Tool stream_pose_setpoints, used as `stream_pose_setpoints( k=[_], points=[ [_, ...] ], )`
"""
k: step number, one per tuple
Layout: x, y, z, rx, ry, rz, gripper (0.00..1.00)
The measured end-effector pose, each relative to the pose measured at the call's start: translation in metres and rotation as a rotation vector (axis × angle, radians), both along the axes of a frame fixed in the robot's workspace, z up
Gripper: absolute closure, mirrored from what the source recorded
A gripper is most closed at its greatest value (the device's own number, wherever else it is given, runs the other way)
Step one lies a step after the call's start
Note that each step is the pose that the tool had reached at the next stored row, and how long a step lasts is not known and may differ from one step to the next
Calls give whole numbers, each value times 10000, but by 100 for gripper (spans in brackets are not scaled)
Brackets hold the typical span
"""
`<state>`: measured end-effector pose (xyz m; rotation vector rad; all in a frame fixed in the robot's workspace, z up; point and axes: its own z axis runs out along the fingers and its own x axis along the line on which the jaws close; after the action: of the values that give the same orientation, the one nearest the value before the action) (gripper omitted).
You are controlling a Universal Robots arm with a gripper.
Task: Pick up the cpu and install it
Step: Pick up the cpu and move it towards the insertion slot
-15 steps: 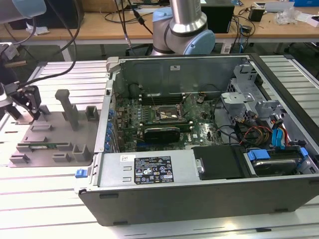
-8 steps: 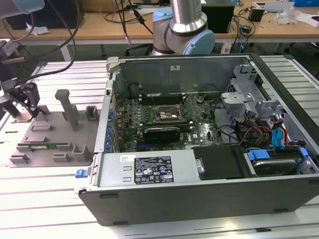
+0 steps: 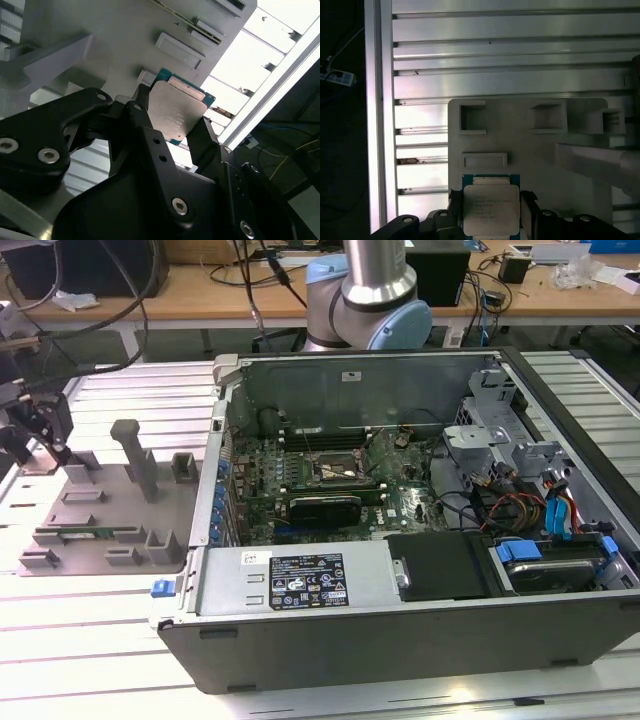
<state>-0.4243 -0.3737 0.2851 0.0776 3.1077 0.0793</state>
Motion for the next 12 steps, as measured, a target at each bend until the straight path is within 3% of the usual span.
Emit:
stream_pose_setpoints(
  k=[11,12],
  points=[
    [0,0,302,0,0,0,45],
    [0,0,359,0,-1,0,45]
  ],
)
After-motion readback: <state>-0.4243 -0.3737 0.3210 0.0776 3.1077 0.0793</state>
